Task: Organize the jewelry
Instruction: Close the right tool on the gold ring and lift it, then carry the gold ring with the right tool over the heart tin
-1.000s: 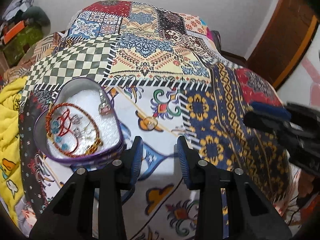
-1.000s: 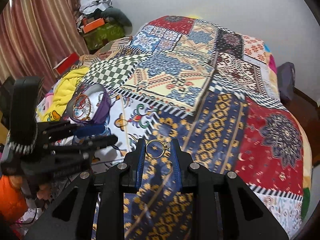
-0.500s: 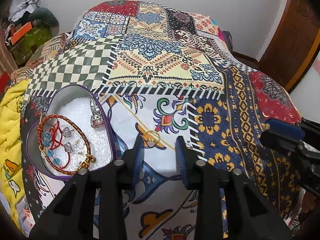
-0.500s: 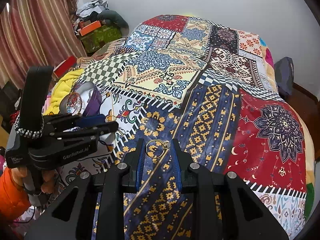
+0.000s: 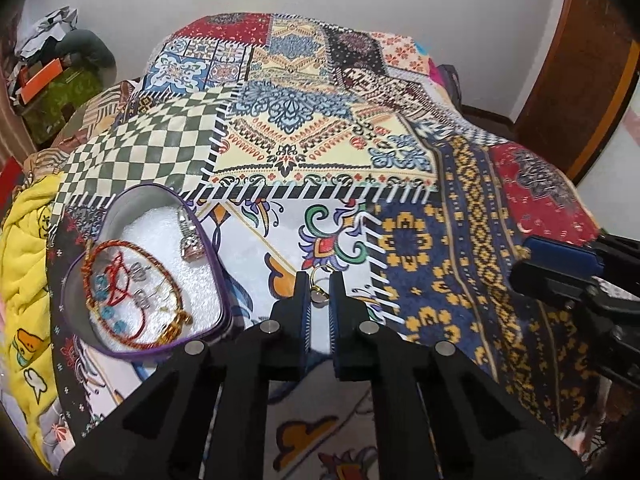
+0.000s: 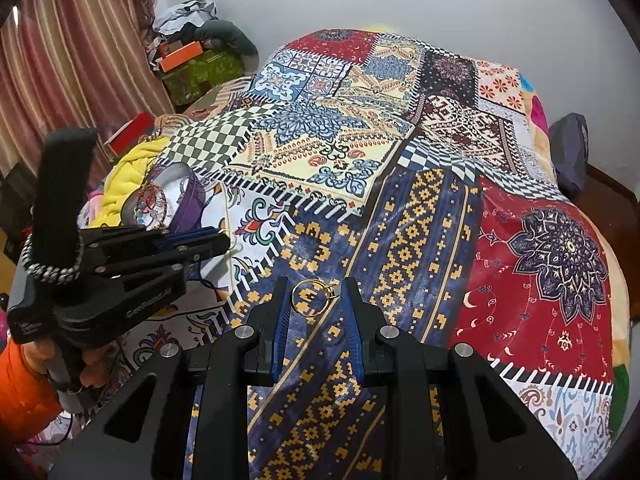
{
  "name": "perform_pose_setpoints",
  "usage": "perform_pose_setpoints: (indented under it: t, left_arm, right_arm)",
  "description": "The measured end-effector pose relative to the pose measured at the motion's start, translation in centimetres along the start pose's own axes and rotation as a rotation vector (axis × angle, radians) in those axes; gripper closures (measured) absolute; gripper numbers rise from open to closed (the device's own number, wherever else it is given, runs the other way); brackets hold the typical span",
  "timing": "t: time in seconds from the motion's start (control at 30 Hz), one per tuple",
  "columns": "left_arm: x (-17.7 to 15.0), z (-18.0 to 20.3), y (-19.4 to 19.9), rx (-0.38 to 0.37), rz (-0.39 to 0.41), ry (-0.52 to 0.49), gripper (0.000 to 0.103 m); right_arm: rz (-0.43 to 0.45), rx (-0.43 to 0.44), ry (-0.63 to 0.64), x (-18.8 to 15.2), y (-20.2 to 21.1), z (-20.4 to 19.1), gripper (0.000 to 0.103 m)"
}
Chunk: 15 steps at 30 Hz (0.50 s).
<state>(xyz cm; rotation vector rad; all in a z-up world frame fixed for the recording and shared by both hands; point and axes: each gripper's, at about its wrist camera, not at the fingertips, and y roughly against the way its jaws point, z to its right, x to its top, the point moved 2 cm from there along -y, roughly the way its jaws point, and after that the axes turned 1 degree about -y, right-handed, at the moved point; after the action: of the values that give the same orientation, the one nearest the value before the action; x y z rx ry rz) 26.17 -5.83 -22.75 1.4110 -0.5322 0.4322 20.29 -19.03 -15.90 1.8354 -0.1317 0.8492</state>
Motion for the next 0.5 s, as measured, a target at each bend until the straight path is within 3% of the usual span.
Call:
perform_pose_setpoints:
  t: [0.27,0.5]
  left_arm:
    - [0.5,-1.2,5.3,-0.018,0.095,0.011,0.095]
    - [1.2,-4.6,10.2,-0.001,0.194,0.059,0.095]
  right_arm:
    - [0.056,-0.008,0.032,1.7,2.0,-2.3,0.080]
    - [0.101,0.012,0.072,3.3,3.0,-5.6,0.080]
